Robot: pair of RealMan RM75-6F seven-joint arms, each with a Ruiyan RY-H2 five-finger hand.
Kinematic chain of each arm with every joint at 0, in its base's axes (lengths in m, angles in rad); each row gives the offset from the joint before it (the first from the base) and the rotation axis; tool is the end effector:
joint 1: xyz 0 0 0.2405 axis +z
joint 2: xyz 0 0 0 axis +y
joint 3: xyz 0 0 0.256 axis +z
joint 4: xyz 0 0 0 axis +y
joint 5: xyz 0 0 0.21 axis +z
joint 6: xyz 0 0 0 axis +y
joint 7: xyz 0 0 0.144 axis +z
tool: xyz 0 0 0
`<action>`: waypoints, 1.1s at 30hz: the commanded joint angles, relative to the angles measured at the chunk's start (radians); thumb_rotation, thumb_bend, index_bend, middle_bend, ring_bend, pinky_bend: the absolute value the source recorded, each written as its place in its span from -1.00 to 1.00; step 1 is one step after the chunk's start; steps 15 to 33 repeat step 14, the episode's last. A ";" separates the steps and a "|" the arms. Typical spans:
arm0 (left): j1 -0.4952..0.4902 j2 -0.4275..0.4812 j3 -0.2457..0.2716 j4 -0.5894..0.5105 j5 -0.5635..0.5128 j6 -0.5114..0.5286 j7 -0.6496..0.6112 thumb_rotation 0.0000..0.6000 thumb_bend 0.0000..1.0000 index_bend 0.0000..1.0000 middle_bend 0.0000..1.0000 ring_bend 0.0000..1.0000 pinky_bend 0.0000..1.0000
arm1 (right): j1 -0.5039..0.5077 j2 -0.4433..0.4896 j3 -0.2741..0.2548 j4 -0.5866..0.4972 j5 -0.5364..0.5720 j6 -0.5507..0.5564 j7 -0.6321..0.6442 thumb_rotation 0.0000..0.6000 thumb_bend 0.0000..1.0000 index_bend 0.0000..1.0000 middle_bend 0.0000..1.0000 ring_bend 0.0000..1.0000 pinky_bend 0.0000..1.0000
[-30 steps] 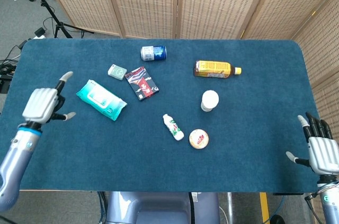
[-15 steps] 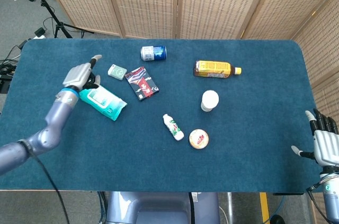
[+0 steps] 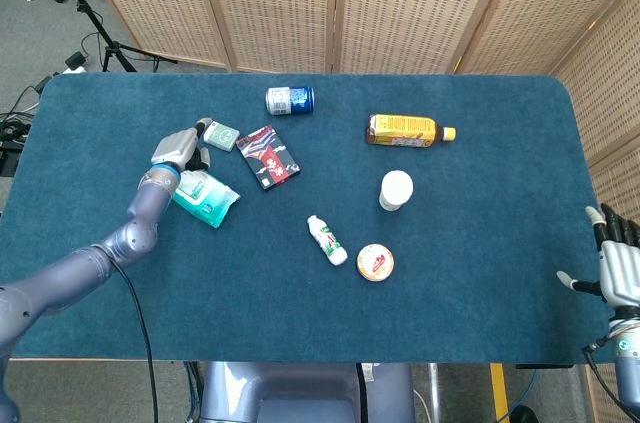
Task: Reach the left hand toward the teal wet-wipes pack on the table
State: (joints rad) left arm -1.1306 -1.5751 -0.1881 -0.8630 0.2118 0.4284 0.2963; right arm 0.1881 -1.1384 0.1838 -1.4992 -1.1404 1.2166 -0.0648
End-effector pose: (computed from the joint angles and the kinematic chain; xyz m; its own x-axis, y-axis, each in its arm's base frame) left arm -0.1735 0.4944 0.0234 0.1313 0.4433 0.8867 0.9636 0.1531 -0.2192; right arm -0.3578 -0.2384 0.1716 0.4203 -0.0870 0.9032 -0.8671 0.2547 0.4280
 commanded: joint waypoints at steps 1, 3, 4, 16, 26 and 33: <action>-0.023 -0.055 0.015 0.083 -0.038 -0.061 -0.018 1.00 1.00 -1.00 1.00 1.00 1.00 | 0.001 -0.001 0.000 0.003 0.003 -0.003 0.001 1.00 -1.00 -1.00 -1.00 -1.00 -1.00; -0.033 -0.080 0.016 0.123 -0.044 -0.088 -0.032 1.00 1.00 -1.00 1.00 1.00 1.00 | 0.001 -0.001 0.002 0.005 0.008 -0.002 0.003 1.00 -1.00 -1.00 -1.00 -1.00 -1.00; -0.037 -0.089 0.021 0.138 -0.046 -0.096 -0.033 1.00 1.00 -1.00 1.00 1.00 1.00 | 0.001 -0.001 0.002 0.006 0.009 -0.003 0.003 1.00 -1.00 -1.00 -1.00 -1.00 -1.00; -0.062 -0.140 0.079 0.221 -0.094 -0.120 -0.036 1.00 1.00 -1.00 1.00 1.00 1.00 | 0.001 -0.003 0.002 0.017 0.024 -0.011 0.009 1.00 -1.00 -1.00 -1.00 -1.00 -1.00; -0.062 -0.140 0.079 0.221 -0.094 -0.120 -0.036 1.00 1.00 -1.00 1.00 1.00 1.00 | 0.001 -0.003 0.002 0.017 0.024 -0.011 0.009 1.00 -1.00 -1.00 -1.00 -1.00 -1.00; -0.062 -0.140 0.079 0.221 -0.094 -0.120 -0.036 1.00 1.00 -1.00 1.00 1.00 1.00 | 0.001 -0.003 0.002 0.017 0.024 -0.011 0.009 1.00 -1.00 -1.00 -1.00 -1.00 -1.00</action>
